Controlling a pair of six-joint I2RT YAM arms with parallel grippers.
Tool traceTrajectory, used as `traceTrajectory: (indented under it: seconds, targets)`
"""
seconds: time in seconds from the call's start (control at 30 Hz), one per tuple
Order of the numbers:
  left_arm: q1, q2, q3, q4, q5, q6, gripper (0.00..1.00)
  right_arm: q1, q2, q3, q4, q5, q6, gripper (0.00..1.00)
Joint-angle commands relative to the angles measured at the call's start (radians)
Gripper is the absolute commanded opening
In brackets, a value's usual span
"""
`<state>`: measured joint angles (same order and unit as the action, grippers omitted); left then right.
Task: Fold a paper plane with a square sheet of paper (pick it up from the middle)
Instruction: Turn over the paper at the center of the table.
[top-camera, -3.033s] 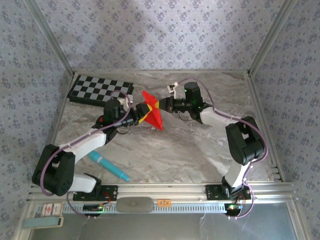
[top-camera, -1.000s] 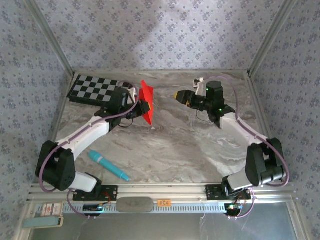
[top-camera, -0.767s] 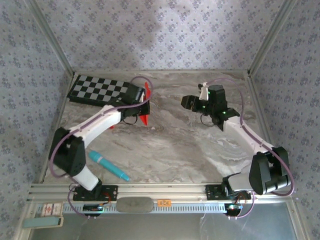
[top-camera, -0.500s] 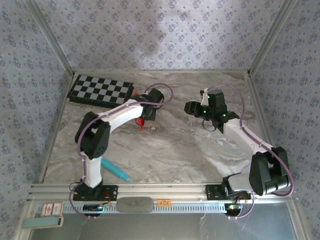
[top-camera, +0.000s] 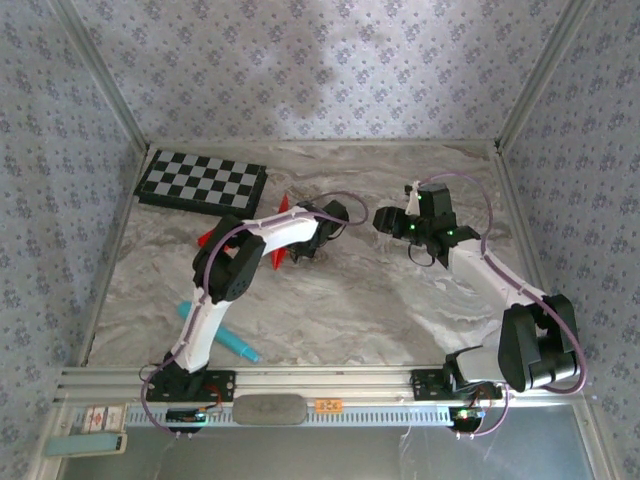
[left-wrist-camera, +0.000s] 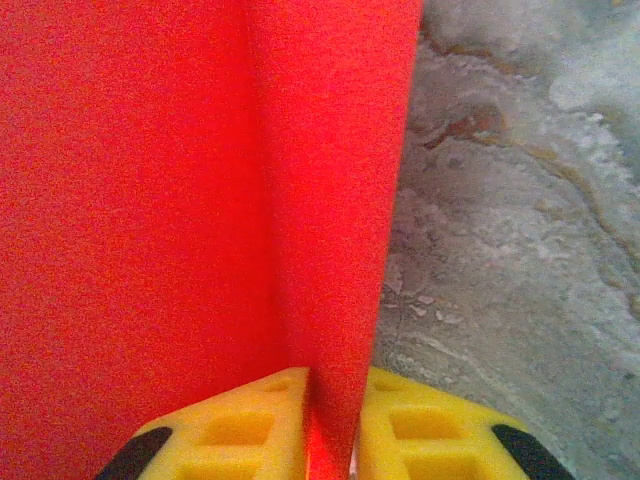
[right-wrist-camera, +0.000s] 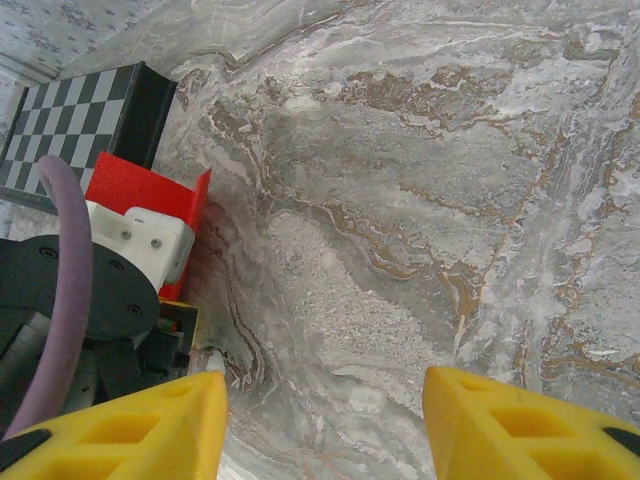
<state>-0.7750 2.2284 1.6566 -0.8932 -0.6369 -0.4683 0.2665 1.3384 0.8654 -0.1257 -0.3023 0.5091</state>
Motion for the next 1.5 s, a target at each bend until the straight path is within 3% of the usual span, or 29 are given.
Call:
traceTrajectory:
  seconds: [0.0,0.13,0.53,0.7,0.83,1.03,1.2,1.47]
  targets:
    - [-0.018,0.002,0.035,-0.049,0.010,-0.027,0.21,-0.007,0.013,-0.009,-0.005,-0.008,0.022,0.56]
    - [-0.024,-0.038,0.035,-0.053,0.060,-0.059,0.26,-0.006,0.018,-0.008,-0.001,-0.008,0.029,0.56]
    - [-0.065,-0.225,-0.074,0.043,0.360,-0.217,0.36,-0.012,0.037,-0.022,0.025,-0.008,0.065,0.56]
    - [-0.083,-0.317,-0.130,0.063,0.371,-0.267,0.36,-0.015,0.049,-0.019,0.031,-0.020,0.070,0.56]
    - [-0.070,-0.447,-0.216,0.090,0.316,-0.290,0.37,0.010,0.085,0.015,0.004,-0.034,0.039,0.55]
    - [0.028,-0.659,-0.416,0.188,0.313,-0.337,0.42,0.156,0.214,0.146,-0.091,0.041,-0.023,0.54]
    - [0.172,-0.795,-0.610,0.345,0.459,-0.380,0.49,0.303,0.414,0.335,-0.167,0.088,-0.032,0.53]
    - [0.298,-0.905,-0.791,0.514,0.582,-0.410,0.56,0.408,0.746,0.693,-0.264,0.098,0.014,0.49]
